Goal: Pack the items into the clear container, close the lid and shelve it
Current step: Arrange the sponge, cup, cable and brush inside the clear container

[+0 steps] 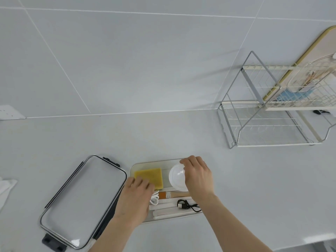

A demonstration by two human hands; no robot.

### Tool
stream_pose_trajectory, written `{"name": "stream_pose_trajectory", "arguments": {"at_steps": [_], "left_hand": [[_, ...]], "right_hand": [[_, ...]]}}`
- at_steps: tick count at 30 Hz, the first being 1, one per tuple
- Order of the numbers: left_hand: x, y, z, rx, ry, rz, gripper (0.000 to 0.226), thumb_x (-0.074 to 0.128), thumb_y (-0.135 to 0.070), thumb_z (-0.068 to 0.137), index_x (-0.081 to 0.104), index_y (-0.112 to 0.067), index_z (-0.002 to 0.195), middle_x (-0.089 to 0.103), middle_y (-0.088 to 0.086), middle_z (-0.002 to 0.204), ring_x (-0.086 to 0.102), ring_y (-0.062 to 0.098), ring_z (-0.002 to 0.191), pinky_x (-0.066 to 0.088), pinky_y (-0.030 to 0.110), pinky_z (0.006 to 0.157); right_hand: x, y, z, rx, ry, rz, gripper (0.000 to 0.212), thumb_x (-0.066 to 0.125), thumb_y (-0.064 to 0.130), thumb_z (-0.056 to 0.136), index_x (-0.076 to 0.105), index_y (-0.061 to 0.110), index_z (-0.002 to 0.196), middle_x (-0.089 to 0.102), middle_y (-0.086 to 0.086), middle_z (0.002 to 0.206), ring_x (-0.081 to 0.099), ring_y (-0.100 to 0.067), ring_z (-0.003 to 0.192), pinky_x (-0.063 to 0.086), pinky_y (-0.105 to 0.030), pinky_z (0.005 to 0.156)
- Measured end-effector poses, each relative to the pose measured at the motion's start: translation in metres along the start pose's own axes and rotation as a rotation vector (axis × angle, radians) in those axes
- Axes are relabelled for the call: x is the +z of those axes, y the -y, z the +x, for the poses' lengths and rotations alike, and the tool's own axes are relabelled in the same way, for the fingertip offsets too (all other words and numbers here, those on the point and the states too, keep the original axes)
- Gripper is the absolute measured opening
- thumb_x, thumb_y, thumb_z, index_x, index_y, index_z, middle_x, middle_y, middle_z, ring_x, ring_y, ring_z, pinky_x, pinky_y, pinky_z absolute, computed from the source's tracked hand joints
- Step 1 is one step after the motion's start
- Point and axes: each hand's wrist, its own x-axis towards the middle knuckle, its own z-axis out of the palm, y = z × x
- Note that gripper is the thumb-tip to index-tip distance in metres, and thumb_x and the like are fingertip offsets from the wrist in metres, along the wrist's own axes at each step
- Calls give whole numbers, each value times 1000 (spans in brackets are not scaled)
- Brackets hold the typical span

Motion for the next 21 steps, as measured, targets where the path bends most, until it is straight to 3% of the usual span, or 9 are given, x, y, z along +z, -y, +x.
{"name": "stream_pose_trajectory", "arguments": {"at_steps": [2, 5, 7, 9, 11, 17, 21], "left_hand": [[1, -2, 0, -12, 5, 12, 32, 75, -17, 57, 63, -22, 86, 59, -3, 83, 57, 25, 83, 46, 37, 79], [1, -4, 0, -37, 27, 1, 32, 73, -17, 58, 63, -22, 88, 59, -2, 84, 56, 26, 86, 46, 38, 80], [1, -5, 1, -55, 30, -13, 33, 69, -19, 62, 60, -22, 93, 59, -2, 90, 55, 26, 91, 44, 38, 84], [0, -6, 3, -66, 25, -32, 36, 65, -20, 63, 57, -23, 98, 57, -3, 95, 53, 25, 96, 41, 38, 87], [-1, -5, 4, -57, 18, -47, 37, 63, -22, 64, 56, -23, 100, 55, -3, 98, 52, 25, 98, 40, 38, 88], [-4, 0, 2, -11, 20, -55, 43, 75, -14, 58, 60, -22, 97, 56, -2, 96, 54, 25, 92, 47, 37, 80], [-2, -1, 3, -37, -11, -67, 44, 65, -9, 69, 53, -23, 109, 52, -4, 106, 50, 24, 102, 41, 34, 90]], "right_hand": [[-3, -2, -6, 4, -50, 32, 51, 74, -13, 57, 71, 14, 99, 67, -3, 96, 62, -28, 88, 53, -35, 73], [-10, 1, -17, -7, -20, 80, 38, 76, -4, 65, 69, 17, 96, 66, 0, 92, 61, -26, 83, 51, -34, 69], [-10, 4, -26, -62, 141, 76, 27, 79, 13, 74, 69, 21, 98, 66, 3, 94, 62, -23, 87, 52, -32, 70], [-6, 2, -31, -72, 333, 46, 31, 69, 36, 87, 65, 25, 115, 62, 5, 117, 56, -22, 112, 48, -32, 89], [0, -1, -30, -64, 453, -4, 42, 61, 46, 91, 57, 28, 130, 52, 4, 135, 42, -23, 130, 38, -33, 105], [9, 5, -24, -82, 475, -186, 38, 65, 18, 89, 58, 23, 126, 48, -3, 135, 42, -26, 128, 36, -35, 104], [3, 3, -28, -74, 407, -88, 41, 65, 16, 87, 59, 24, 127, 50, 1, 136, 41, -23, 132, 30, -32, 111]]}}
